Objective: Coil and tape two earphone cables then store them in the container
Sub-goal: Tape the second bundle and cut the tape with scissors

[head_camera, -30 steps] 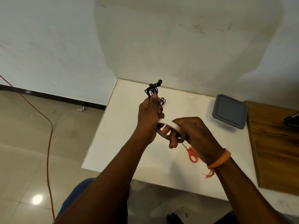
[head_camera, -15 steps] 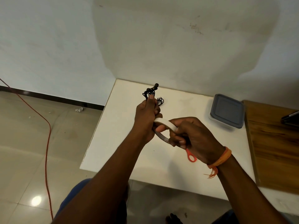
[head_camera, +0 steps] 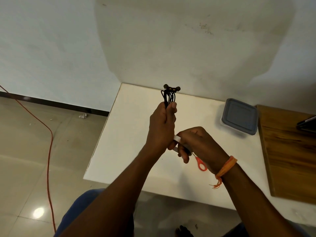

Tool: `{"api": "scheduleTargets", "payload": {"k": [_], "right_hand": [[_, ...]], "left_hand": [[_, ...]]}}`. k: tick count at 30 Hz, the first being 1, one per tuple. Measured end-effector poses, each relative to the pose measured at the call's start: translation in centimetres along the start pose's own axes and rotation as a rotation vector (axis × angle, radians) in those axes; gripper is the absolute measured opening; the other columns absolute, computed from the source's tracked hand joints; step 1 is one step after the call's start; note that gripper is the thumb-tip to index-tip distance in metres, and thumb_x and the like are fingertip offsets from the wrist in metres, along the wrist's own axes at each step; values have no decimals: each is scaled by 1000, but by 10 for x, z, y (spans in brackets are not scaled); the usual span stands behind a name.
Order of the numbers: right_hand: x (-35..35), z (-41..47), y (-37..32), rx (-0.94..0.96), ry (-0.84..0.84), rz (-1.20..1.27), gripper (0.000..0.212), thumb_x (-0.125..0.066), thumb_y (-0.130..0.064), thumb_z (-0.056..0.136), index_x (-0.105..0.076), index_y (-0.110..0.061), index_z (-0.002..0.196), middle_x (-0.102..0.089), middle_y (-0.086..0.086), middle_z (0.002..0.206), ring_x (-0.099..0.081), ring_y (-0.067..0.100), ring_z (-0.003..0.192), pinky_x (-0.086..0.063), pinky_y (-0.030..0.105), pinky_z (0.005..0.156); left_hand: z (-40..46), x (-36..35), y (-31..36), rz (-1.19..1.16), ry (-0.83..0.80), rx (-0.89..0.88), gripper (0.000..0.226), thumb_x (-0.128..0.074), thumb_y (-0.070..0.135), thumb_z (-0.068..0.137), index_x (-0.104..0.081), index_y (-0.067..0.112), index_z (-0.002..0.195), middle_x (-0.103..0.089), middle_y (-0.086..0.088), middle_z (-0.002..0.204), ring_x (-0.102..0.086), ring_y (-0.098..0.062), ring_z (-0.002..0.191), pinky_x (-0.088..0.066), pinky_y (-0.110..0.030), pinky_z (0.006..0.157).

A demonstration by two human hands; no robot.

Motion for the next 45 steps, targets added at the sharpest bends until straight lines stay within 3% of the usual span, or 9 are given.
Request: {"api": "scheduleTargets", "payload": {"k": [5, 15, 18, 20, 28, 34, 38, 41, 45], "right_hand": [[-1, -2, -2, -24, 56, 5, 64, -43, -14, 98, -63, -26, 38, -52, 5, 41, -56, 27, 61, -49, 13, 55], [5, -3, -3, 30, 41, 62, 61, -38, -8, 95, -62, -21, 41, -43, 4, 42, -39, 10, 41, -39, 24, 50], [15, -2, -3, 119, 61, 240, 38, -42, -14, 83, -61, 15, 67, -30, 8, 46, -27, 12, 43, -28, 29, 47], [19, -1, -1, 179, 48, 292, 46, -42, -19, 77, -52, 26, 73, -30, 6, 43, -28, 13, 42, -30, 29, 47], [14, 0, 0, 267, 8, 129, 41, -40, -20, 83, -78, -30, 68, -65, 10, 55, -58, 18, 61, -51, 30, 65], [12, 0, 0, 196, 1, 43, 40, -44, -22, 87, -72, -23, 59, -62, 3, 50, -60, 20, 57, -53, 30, 68], [8, 2, 2, 133, -6, 11, 48, -44, -27, 83, -69, 13, 83, -62, 1, 49, -57, 9, 53, -53, 30, 69], [8, 0, 0, 125, -2, 14, 34, -46, -19, 90, -74, -4, 77, -61, 3, 48, -58, 12, 53, -54, 37, 71], [5, -1, -1, 121, 25, -3, 57, -39, -5, 98, -74, -29, 60, -61, 6, 49, -56, 13, 54, -51, 28, 64]], "left_hand": [[-4, -3, 1, 62, 7, -71, 31, -41, 32, 104, -43, 25, 74, -44, 11, 58, -38, -4, 49, -34, -16, 48], [0, 1, 0, 3, -20, -13, 31, -40, 34, 104, -48, 17, 80, -45, 6, 60, -40, -8, 48, -36, -20, 46], [6, 8, 1, -236, -8, 161, 34, -39, 37, 104, -49, 15, 79, -42, 2, 59, -41, -8, 41, -38, -21, 40], [7, 10, 1, -390, -22, 273, 35, -40, 39, 103, -50, 14, 80, -39, 3, 58, -37, -9, 41, -36, -20, 38], [11, 12, 2, -475, -70, 245, 35, -41, 38, 103, -47, 16, 77, -36, 5, 56, -26, -7, 43, -25, -16, 38], [8, 9, 2, -387, -54, 211, 36, -40, 38, 103, -49, 18, 75, -35, 4, 56, -26, -8, 45, -27, -19, 41], [7, 9, 1, -334, -34, 185, 36, -40, 39, 103, -48, 20, 74, -36, 9, 52, -27, -7, 45, -25, -22, 43], [6, 9, 2, -303, -40, 165, 37, -40, 40, 103, -47, 20, 73, -35, 7, 54, -27, -7, 46, -25, -22, 44], [5, 7, 0, -177, -52, 113, 37, -38, 42, 103, -46, 21, 74, -39, 10, 54, -32, -7, 46, -29, -22, 46]]}}
Point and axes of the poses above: each hand's wrist, its own z-axis towards the middle knuckle, its own x-axis out of the back of the hand, y = z × x, the point moved 1 cm from there along z, towards the middle knuckle
